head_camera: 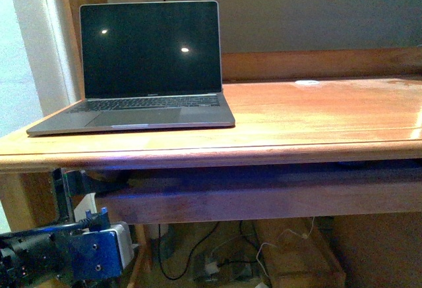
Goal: Place mouse
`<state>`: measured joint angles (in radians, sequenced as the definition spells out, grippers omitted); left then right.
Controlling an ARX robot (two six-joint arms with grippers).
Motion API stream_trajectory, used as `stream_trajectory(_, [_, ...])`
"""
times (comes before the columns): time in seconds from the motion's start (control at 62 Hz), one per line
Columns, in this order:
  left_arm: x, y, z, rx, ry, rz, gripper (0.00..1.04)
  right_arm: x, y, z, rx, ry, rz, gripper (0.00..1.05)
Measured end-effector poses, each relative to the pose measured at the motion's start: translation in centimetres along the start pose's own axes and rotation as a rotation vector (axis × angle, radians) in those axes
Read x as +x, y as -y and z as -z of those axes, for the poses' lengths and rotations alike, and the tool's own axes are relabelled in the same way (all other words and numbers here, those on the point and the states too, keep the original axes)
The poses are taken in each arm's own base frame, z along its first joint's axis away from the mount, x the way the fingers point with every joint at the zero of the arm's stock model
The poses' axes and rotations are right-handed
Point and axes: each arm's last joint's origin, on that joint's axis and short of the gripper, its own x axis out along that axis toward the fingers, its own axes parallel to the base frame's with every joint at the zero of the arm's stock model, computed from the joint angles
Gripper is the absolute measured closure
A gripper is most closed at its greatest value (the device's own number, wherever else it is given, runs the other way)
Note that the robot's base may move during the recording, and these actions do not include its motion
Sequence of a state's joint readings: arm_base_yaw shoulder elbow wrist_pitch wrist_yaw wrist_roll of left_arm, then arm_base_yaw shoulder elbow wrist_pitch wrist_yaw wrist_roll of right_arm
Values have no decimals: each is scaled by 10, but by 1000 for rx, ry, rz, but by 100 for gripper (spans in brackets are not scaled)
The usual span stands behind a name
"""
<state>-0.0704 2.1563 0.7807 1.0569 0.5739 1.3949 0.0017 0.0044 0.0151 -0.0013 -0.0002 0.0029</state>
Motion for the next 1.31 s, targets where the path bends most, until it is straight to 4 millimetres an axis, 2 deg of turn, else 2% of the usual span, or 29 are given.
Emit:
stream_trajectory(0.145, [-14,-7,-14,-178,-19,162,7,0,0,0,0,0,0,7])
stream_trajectory(0.306, [-48,-8,-36,-390,50,375,7,0,0,0,0,0,0,7])
stream_trajectory(0.5, [-81,-2,-61,-645,122,473,7,0,0,0,0,0,0,7])
stream_trajectory(0.613, [-93,-9,-77,-795,105,463,7,0,0,0,0,0,0,7])
stream_trajectory(0.71, [-101,-21,-93,-934,72,376,8,0,0,0,0,0,0,7])
stream_trajectory(0.806, [-112,-52,-111,-1042,115,209,8,0,0,0,0,0,0,7])
stream_trajectory(0.903, [-134,-81,-129,-1191,162,48,8,0,0,0,0,0,0,7])
stream_trajectory(0.968, [-151,-92,-140,-1275,185,-27,8,0,0,0,0,0,0,7])
stream_trajectory(1.016, [-162,-94,-147,-1312,167,-116,10,0,0,0,0,0,0,7])
stream_trajectory(1.065, [-175,-89,-156,-1305,70,-320,19,0,0,0,0,0,0,7])
stream_trajectory(1.194, [-206,-64,-153,-1277,-146,-678,40,0,0,0,0,0,0,7])
stream_trajectory(1.306, [-215,-54,-148,-1270,-169,-744,57,0,0,1,26,-62,39,7])
